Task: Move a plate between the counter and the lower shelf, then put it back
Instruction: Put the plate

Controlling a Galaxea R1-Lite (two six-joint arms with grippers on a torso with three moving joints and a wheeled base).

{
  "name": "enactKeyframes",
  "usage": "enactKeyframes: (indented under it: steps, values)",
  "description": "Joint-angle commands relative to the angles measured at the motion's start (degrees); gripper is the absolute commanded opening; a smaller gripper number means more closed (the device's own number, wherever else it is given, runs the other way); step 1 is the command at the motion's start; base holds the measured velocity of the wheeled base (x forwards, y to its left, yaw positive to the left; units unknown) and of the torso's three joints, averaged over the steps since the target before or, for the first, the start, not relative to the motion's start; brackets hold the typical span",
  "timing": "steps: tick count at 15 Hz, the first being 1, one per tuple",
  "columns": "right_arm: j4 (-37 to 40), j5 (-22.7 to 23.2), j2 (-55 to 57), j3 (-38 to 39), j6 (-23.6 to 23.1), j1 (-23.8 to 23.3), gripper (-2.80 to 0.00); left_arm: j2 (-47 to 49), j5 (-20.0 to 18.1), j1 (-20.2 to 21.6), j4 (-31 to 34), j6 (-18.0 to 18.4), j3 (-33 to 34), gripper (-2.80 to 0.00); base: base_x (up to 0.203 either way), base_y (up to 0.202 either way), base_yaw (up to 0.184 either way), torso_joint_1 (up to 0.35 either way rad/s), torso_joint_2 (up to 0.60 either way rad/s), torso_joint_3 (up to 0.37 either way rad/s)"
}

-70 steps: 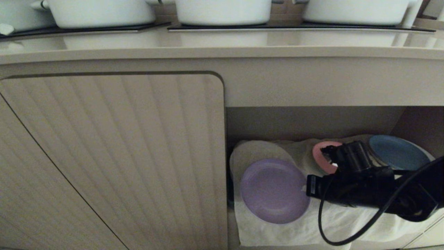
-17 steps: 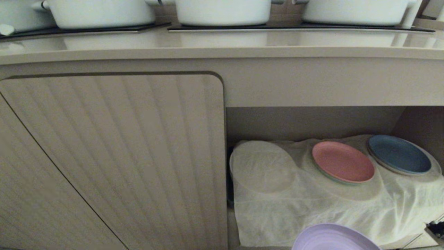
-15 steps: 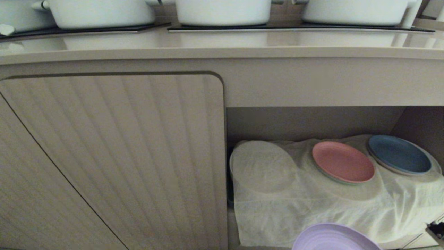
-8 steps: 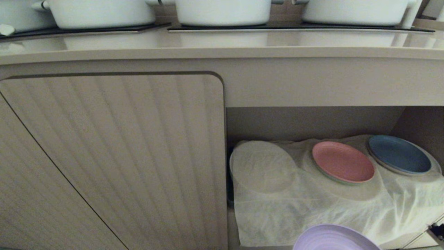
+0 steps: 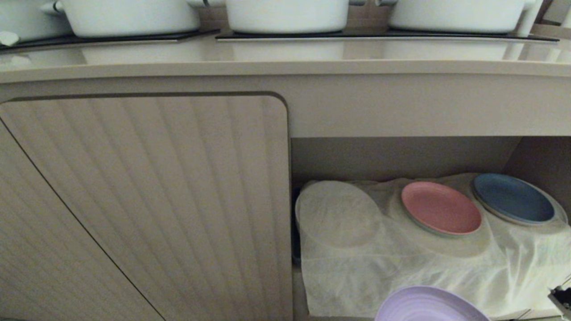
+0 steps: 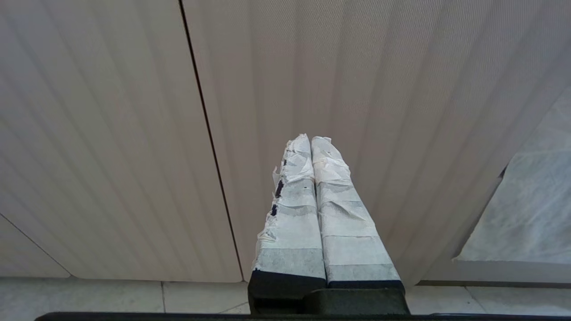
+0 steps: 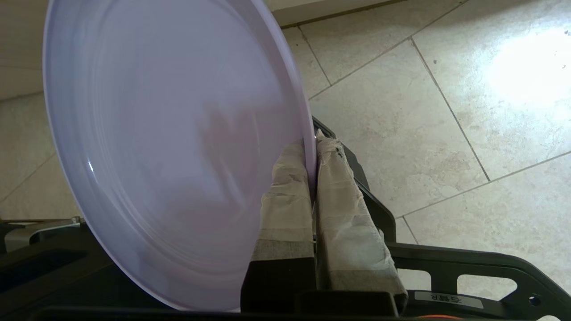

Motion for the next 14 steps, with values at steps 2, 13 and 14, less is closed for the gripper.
enactKeyframes:
  steps: [2,13,14]
  values:
    - [-0.1,0.1,0.2,0.4,0.2,0.2,-2.8,0.1,-0.1,0.0,0.0,0.3,0.0,-2.8,0.0,0.0,0.0,0.0,0.0,0.0]
    - [-1.4,-0.1,0.6,1.3,0.1,0.1,-2.8,0.1,-0.2,0.0,0.0,0.2,0.0,-2.8,0.0,-0.119,0.003,-0.001,0.0,0.002]
    - [-1.9,-0.2,0.6,1.7,0.1,0.1,-2.8,0.1,-0.2,0.0,0.0,0.2,0.0,-2.8,0.0,-0.193,0.001,0.002,0.01,0.002]
